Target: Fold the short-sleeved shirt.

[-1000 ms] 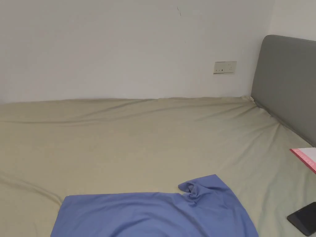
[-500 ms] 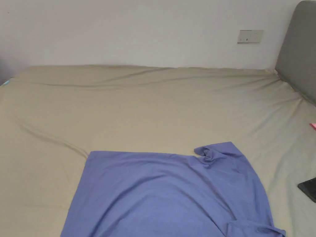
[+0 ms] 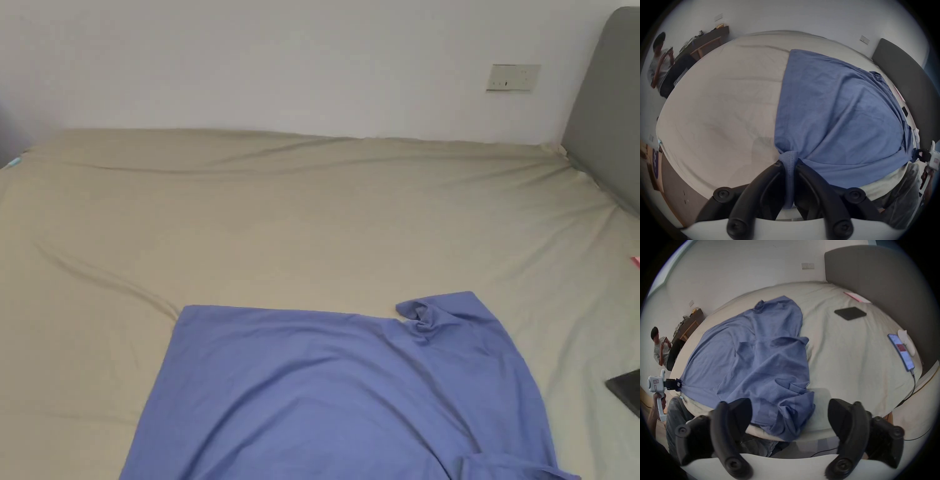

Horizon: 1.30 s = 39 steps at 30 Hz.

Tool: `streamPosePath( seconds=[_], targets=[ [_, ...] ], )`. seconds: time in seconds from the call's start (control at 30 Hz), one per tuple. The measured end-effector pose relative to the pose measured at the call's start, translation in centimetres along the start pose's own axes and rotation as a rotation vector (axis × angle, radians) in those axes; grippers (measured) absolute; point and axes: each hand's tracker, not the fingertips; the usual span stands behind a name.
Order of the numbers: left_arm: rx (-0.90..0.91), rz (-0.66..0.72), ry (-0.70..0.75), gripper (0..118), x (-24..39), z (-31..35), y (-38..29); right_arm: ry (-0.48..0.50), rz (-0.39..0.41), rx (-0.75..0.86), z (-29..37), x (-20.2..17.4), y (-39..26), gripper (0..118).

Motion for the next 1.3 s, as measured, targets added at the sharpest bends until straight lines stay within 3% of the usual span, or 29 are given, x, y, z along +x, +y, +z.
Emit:
streamPosePath(
  seconds=[0.03, 0.1, 0.13, 0.3, 0.5, 0.67, 0.83, 1.03, 1.3],
  targets=[
    [-0.01, -0.001, -0.005, 7, 0.0, 0.3, 0.1, 0.009, -0.008, -0.013, -0.8, 0.3, 0.1, 86],
    [0.011, -0.006, 0.005, 7, -0.5, 1.0, 0.3, -0.006, -0.017, -0.047, -2.0, 0.2, 0.2, 13],
    [0.013, 0.003, -0.007, 7, -0.6, 1.2, 0.7, -0.005, -0.009, -0.051, -2.3, 0.1, 0.2, 9],
    [0.007, 0.057, -0.063, 7, -2.1, 2.6, 1.3, 0.019, 0.022, -0.052, -1.0, 0.6, 1.0, 9],
    [0.008, 0.098, -0.085, 7, -2.3, 2.5, 2.2, 0.09, -0.156, -0.008, -0.1, 2.9, 2.1, 8],
    [0.025, 0.056, -0.082, 7, -1.7, 3.3, 4.0, 0.101, -0.168, 0.012, 0.0, 3.2, 3.5, 8],
    [0.051, 0.084, -0.11, 7, -1.7, 4.1, 7.1, 0.138, -0.267, 0.044, -0.8, 4.0, 6.2, 8],
    [0.119, -0.033, -0.087, 7, 1.2, 3.7, 12.4, 0.112, -0.141, 0.136, -1.2, 1.8, 12.1, 8],
    [0.136, -0.023, -0.051, 7, 2.5, -2.0, 18.8, 0.07, -0.119, 0.164, -6.1, 0.3, 19.4, 8]
  ],
)
